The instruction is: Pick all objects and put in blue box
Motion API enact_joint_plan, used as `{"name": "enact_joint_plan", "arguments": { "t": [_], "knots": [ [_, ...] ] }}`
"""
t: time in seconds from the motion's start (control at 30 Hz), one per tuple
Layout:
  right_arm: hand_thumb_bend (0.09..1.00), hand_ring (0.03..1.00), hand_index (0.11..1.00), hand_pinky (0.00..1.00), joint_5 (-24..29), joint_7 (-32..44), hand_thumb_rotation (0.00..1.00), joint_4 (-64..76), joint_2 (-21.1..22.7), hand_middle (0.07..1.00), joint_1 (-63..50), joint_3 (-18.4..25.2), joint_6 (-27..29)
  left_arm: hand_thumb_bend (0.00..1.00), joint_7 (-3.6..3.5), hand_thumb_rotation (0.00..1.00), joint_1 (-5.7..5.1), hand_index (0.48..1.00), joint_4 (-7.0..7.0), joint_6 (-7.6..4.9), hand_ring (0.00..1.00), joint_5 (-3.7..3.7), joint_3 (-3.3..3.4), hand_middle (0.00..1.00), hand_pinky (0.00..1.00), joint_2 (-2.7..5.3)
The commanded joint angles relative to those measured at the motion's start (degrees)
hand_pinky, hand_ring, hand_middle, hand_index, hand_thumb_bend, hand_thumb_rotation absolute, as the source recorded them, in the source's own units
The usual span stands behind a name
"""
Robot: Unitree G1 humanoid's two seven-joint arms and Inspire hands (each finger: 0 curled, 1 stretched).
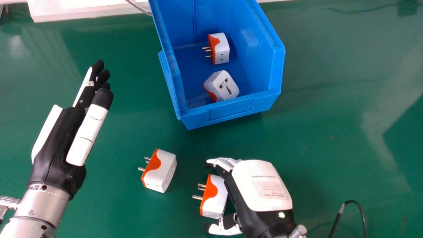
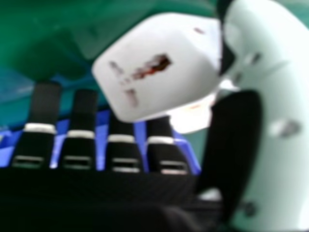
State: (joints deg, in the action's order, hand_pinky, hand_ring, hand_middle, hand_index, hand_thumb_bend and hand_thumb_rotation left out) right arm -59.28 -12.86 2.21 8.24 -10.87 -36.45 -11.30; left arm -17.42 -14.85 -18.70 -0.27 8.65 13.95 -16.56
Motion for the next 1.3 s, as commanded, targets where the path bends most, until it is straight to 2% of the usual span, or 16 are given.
{"name": "enact_joint_plan", "arguments": {
  "t": [0.0, 0.37, 0.63, 0.8, 0.97, 1.1, 1.17, 1.27],
  "knots": [
    [0.614, 0.754, 0.752, 0.65, -1.25, -0.44, 0.11, -0.47, -0.48, 0.792, 0.87, 0.03, -1.23, 0.84, 0.21, 0.95, 0.45, 1.0, -1.29, -0.27, 1.0, 0.48, 0.53, 1.0, 0.98, -0.46],
    [0.616, 0.753, 0.743, 0.64, -1.21, 1.15, 0.11, -1.06, -0.61, 0.784, 2.51, -0.89, -3.78, 0.84, 0.23, 0.95, 0.73, 1.0, -1.19, -0.23, 1.0, 0.38, 0.59, 1.0, 0.98, -0.6],
    [0.613, 0.75, 0.735, 0.64, -2.17, 5.38, 0.1, -2.13, 0.18, 0.781, 4.15, -1.16, -5.88, 0.84, 0.36, 0.95, 0.82, 1.0, -1.92, 0.35, 1.0, 0.36, 0.41, 1.0, 0.98, -0.47],
    [0.556, 0.756, 0.742, 0.64, -3.1, 9.23, 0.1, -1.45, 0.51, 0.783, 4.87, -1.59, -7.56, 0.84, 0.43, 0.95, 1.05, 1.0, -1.91, 0.56, 1.0, 0.19, 0.35, 1.0, 0.98, -0.48],
    [0.504, 0.751, 0.74, 0.64, -3.65, 11.59, 0.06, -0.26, 0.88, 0.784, 5.16, -2.09, -8.46, 0.84, 0.53, 0.95, 1.14, 1.0, -2.04, 0.7, 1.0, -0.02, 0.21, 1.0, 0.98, -0.48],
    [0.486, 0.741, 0.733, 0.63, -2.86, 11.92, 0.04, -0.06, 1.39, 0.779, 5.66, -1.95, -7.53, 0.84, 0.56, 0.95, 1.39, 1.0, -1.88, 0.9, 1.0, 0.07, 0.21, 1.0, 0.98, -0.52],
    [0.418, 0.72, 0.711, 0.6, -2.25, 11.85, 0.02, -0.19, 1.66, 0.759, 5.9, -1.68, -6.85, 0.84, 0.62, 0.95, 1.46, 1.0, -1.92, 1.05, 1.0, 0.08, 0.19, 1.0, 0.98, -0.48],
    [0.399, 0.699, 0.691, 0.58, -1.89, 12.26, 0.01, -0.03, 2.07, 0.739, 6.45, -1.32, -6.48, 0.84, 0.7, 0.95, 1.64, 1.0, -2.18, 1.45, 1.0, 0.12, 0.11, 1.0, 0.98, -0.46]
  ]
}}
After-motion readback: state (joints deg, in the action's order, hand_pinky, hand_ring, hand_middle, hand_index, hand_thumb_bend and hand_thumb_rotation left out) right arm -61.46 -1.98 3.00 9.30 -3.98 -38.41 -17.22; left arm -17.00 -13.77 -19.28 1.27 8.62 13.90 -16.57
